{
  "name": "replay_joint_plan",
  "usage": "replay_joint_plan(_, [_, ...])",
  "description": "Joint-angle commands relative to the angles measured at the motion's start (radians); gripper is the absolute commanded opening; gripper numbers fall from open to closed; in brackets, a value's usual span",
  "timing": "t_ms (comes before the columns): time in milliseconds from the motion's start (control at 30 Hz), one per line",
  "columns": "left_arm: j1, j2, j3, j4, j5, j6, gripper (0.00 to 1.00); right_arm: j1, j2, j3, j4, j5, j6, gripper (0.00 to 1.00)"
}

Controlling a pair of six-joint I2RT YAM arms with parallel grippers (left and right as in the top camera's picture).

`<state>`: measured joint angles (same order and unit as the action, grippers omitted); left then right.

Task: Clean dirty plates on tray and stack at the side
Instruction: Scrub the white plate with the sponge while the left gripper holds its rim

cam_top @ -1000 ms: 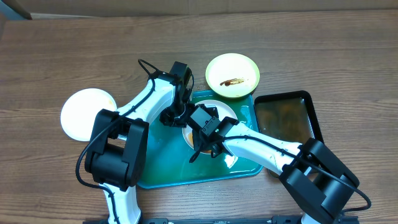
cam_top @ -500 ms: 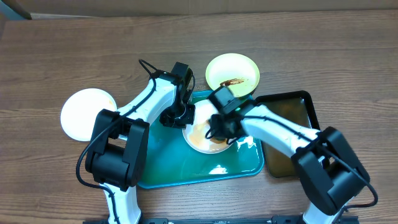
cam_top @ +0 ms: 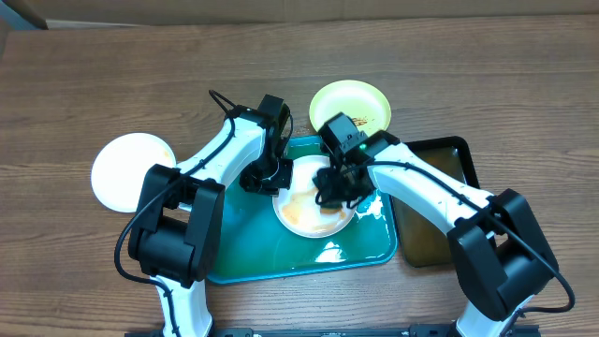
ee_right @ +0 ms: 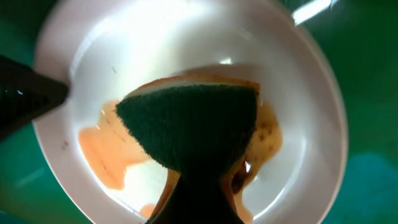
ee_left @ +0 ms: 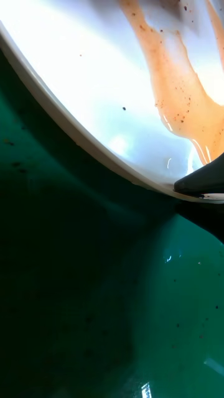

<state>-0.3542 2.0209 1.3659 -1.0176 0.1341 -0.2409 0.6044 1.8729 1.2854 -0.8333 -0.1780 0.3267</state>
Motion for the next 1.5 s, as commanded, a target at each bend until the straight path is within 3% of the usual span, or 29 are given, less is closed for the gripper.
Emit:
replay_joint_plan(0, [-0.005, 0.044, -0.022, 0.001, -0.086, -0.008, 0.04, 0.0, -0.025, 0.032, 0.0, 0.066, -0.11, 0.04])
replay_joint_plan(167, [-0.005, 0.044, -0.022, 0.001, -0.086, -0.008, 0.04, 0.0, -0.025, 0.007, 0.004, 0.165, -0.129, 0.04])
replay_joint_plan(367, [-0.005, 0.044, -0.022, 0.001, -0.086, -0.008, 0.04, 0.0, -0.016, -0.074, 0.057, 0.146, -0.159, 0.04])
replay_joint_plan(767, [-0.005, 0.044, -0.022, 0.002, -0.082, -0.008, 0.04, 0.019, -0.009, -0.172, 0.17, -0.262, -0.169, 0.04])
replay_joint_plan(900, [-0.005, 0.044, -0.022, -0.001, -0.082, -0.01, 0.04, 0.031, -0.009, -0.172, 0.25, -0.209, -0.118, 0.04])
replay_joint_plan(1000, [-0.005, 0.044, -0.022, -0.002, -0.082, -0.01, 0.04, 0.026, -0.01, -0.161, 0.266, -0.047, -0.011, 0.04])
replay_joint_plan(1267, [-0.005, 0.044, -0.022, -0.003, -0.082, -0.01, 0.04, 0.009, -0.015, -0.016, 0.134, 0.104, 0.018, 0.04])
replay_joint_plan(1467, [-0.005, 0.044, -0.022, -0.002, -0.082, -0.01, 0.04, 0.013, -0.016, 0.021, 0.06, 0.106, 0.06, 0.04])
